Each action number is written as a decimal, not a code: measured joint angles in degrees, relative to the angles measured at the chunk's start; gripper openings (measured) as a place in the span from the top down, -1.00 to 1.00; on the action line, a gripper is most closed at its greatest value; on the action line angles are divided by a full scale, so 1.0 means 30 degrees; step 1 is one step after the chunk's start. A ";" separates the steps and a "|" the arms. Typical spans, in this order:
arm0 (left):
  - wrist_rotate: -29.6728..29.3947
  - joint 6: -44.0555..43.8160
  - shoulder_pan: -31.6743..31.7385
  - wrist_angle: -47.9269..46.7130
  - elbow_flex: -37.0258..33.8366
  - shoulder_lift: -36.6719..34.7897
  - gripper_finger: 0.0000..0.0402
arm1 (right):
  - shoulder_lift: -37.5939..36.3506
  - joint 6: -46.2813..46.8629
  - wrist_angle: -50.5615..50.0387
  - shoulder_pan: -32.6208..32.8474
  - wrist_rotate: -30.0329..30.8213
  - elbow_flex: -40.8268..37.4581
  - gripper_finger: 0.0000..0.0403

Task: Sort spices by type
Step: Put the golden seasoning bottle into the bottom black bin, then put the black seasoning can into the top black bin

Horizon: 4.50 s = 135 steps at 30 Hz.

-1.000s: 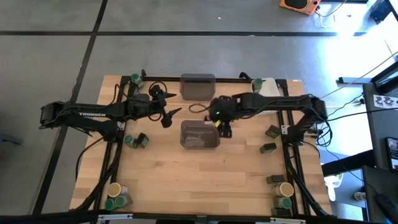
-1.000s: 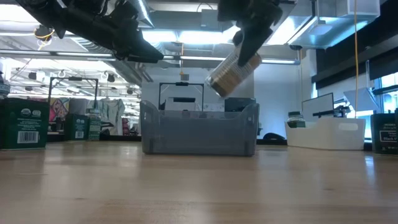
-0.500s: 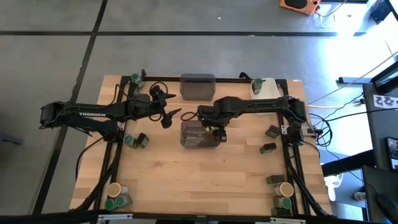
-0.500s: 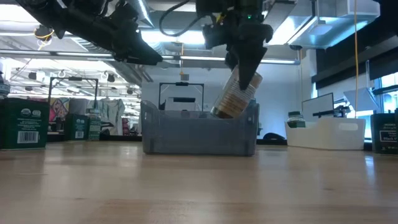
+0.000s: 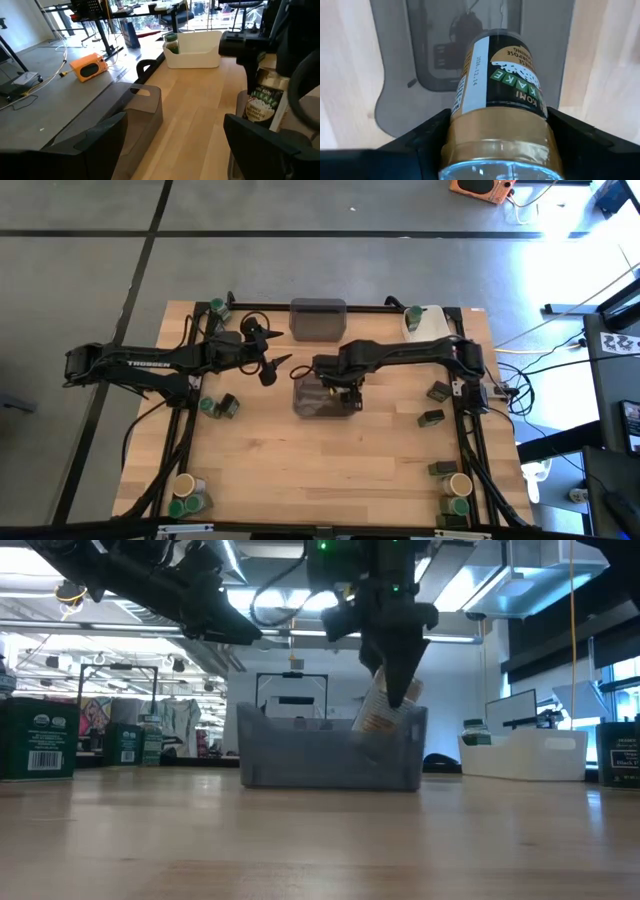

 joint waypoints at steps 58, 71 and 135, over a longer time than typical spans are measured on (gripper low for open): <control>0.0010 -0.0797 0.0009 0.0092 0.0000 0.0000 -0.64 | -0.0182 0.0936 -0.4249 0.0482 -0.0629 0.2474 -0.94; 0.0000 -0.1853 0.0066 -0.1615 -0.0007 0.0000 -0.64 | -0.4906 0.1501 -0.1342 0.1938 0.1448 0.0461 -0.94; 0.2137 -2.4680 -0.8632 -2.7894 0.6511 0.7045 -0.64 | -1.7795 -0.5479 2.2073 -0.3636 0.0199 -1.6282 -0.94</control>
